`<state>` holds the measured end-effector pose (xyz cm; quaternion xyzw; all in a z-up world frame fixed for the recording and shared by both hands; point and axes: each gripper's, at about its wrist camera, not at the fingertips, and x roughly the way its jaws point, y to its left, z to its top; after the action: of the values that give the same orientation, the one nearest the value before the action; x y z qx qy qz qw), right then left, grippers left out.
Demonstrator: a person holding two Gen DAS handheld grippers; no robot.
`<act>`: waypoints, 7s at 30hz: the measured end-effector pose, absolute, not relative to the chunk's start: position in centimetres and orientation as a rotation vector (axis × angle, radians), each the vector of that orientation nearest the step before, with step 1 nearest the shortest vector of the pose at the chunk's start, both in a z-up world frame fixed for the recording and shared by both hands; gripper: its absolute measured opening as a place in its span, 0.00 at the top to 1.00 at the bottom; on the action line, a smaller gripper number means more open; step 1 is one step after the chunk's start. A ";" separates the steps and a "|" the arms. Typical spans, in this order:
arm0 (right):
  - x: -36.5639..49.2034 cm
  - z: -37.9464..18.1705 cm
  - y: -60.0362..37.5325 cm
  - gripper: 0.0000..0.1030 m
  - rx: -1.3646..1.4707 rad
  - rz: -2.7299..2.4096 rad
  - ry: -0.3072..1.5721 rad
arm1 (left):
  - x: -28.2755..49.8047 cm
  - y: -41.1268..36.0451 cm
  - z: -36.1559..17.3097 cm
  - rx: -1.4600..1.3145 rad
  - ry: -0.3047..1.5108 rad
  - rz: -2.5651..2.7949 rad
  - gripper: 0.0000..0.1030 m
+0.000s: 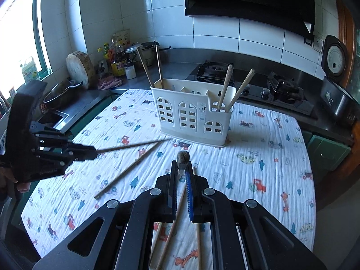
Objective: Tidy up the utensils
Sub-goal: 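Lift the held chopsticks with both tools and raise them toward the holder, then carry the chopsticks over the white holder and lower them in with both tools, then open both tools to release the chopsticks into the holder and withdraw, then move both open tools down over the remaining loose chopsticks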
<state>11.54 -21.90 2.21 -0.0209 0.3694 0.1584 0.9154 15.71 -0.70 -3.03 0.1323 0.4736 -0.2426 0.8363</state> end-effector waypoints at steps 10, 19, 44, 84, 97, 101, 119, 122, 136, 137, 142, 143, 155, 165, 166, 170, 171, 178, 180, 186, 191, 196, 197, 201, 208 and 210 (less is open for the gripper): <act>13.6 3.1 -21.9 0.93 -0.037 0.316 0.763 | 18.2 -1.5 -4.5 0.335 1.079 -0.504 0.94; 14.9 4.8 -21.9 0.93 -0.045 0.316 0.743 | 19.8 -2.2 -2.3 0.330 1.040 -0.508 0.94; 22.4 16.0 -22.4 0.93 -0.082 0.258 0.557 | 21.7 -0.6 11.2 0.346 0.859 -0.516 0.94; 28.4 9.2 -23.3 0.93 -0.033 0.180 0.663 | 33.4 -4.6 12.3 0.142 0.682 -0.462 0.94; 28.0 9.1 -23.7 0.93 -0.027 0.182 0.656 | 34.0 -4.8 9.7 0.165 0.736 -0.463 0.94; 28.0 9.1 -23.6 0.93 -0.026 0.183 0.656 | 34.0 -4.8 9.5 0.169 0.742 -0.459 0.94; 26.5 10.8 -24.0 0.83 -0.006 0.174 0.605 | 32.1 -3.7 11.9 0.138 0.675 -0.443 0.87; 25.8 11.4 -24.2 0.78 -0.014 0.169 0.590 | 31.0 -3.2 12.6 0.131 0.654 -0.441 0.81; 20.9 13.3 -23.9 0.65 -0.054 0.158 0.535 | 24.8 0.5 13.0 0.090 0.609 -0.417 0.66; 20.4 13.3 -23.9 0.64 -0.060 0.156 0.530 | 24.5 0.7 12.8 0.089 0.609 -0.413 0.65; 17.8 13.2 -23.7 0.57 -0.054 0.161 0.519 | 22.5 2.1 11.6 0.067 0.620 -0.391 0.61; 17.2 13.2 -23.8 0.57 -0.049 0.163 0.517 | 22.1 2.4 11.2 0.059 0.628 -0.388 0.61; 11.5 10.3 -24.5 0.56 0.009 0.199 0.551 | 19.2 5.5 5.3 0.002 0.726 -0.345 0.58; 9.2 4.2 -24.5 0.52 -0.008 0.163 0.668 | 17.2 6.5 0.4 -0.008 0.804 -0.318 0.57; 9.1 3.5 -24.6 0.52 -0.007 0.161 0.681 | 16.9 6.5 -0.2 0.000 0.808 -0.315 0.57; 8.7 1.0 -25.1 0.52 0.006 0.152 0.734 | 16.1 6.4 -1.8 0.009 0.834 -0.316 0.57; 8.6 0.3 -25.2 0.52 0.008 0.151 0.747 | 15.8 6.4 -2.3 0.003 0.844 -0.323 0.57; 7.5 -3.8 -25.8 0.52 0.015 0.142 0.820 | 14.6 6.4 -5.0 -0.017 0.902 -0.330 0.57; 7.2 -4.8 -26.0 0.52 0.017 0.142 0.840 | 14.1 6.4 -5.7 -0.010 0.909 -0.336 0.57; 6.5 -7.5 -26.3 0.63 0.022 0.149 0.902 | 13.2 6.0 -7.4 0.003 0.940 -0.360 0.57; 6.3 -9.3 -26.1 0.72 0.030 0.167 0.946 | 12.9 5.4 -8.7 0.007 0.975 -0.381 0.57; 6.4 -10.4 -25.6 0.76 0.029 0.185 0.970 | 12.6 4.8 -10.0 0.016 0.994 -0.396 0.59; 6.4 -10.6 -25.6 0.77 0.028 0.187 0.973 | 12.6 4.7 -10.2 0.020 0.995 -0.398 0.59; 6.7 -11.3 -25.4 0.80 0.021 0.188 0.991 | 12.7 4.6 -11.1 0.018 1.010 -0.394 0.62; 6.8 -12.4 -25.7 0.85 0.025 0.181 1.013 | 13.4 4.4 -12.3 0.016 1.027 -0.390 0.70; 6.8 -12.5 -25.7 0.85 0.022 0.182 1.012 | 13.6 4.1 -12.5 0.016 1.028 -0.393 0.72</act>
<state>6.77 -25.71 -12.50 0.0103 0.4842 0.0873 0.8705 13.62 4.13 -12.49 0.0075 0.4887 -0.1866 0.8523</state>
